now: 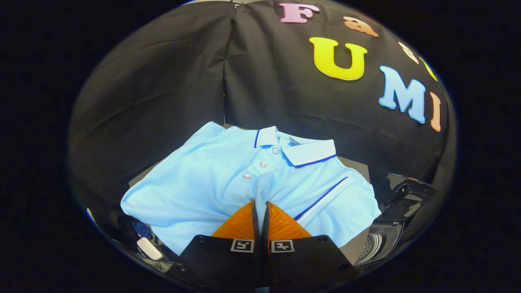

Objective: Put the clothes into the washing machine and then close the washing machine lid.

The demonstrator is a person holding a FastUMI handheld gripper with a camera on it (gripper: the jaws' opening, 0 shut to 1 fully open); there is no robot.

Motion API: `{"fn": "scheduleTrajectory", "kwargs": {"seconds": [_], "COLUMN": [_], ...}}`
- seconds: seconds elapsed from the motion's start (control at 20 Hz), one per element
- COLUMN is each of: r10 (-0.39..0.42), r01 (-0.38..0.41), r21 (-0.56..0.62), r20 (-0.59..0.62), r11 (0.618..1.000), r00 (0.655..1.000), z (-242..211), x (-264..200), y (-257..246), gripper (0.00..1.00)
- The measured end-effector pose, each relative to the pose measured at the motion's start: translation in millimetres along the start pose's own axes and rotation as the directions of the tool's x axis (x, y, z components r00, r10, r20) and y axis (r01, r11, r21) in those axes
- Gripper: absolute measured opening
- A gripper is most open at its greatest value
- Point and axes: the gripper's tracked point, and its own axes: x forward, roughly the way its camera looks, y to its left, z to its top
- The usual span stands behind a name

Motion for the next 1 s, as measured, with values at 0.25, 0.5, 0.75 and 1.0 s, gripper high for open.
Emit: {"fn": "scheduleTrajectory", "kwargs": {"seconds": [0.25,0.5,0.75,1.0], "r10": [-0.001,-0.015,-0.039,-0.058], "r01": [0.001,0.014,0.035,0.048], "r21": [0.032,0.034,0.035,0.068], "r20": [-0.009,0.031,0.098,0.153], "r11": [0.999,0.999,0.999,0.997], "r00": [1.0,0.999,0.994,0.986], "z": [2,16,45,75], "x": [-2,-13,-31,-52], "y": [-1,-5,-17,-33], "gripper": [0.02,0.02,0.01,0.01]}}
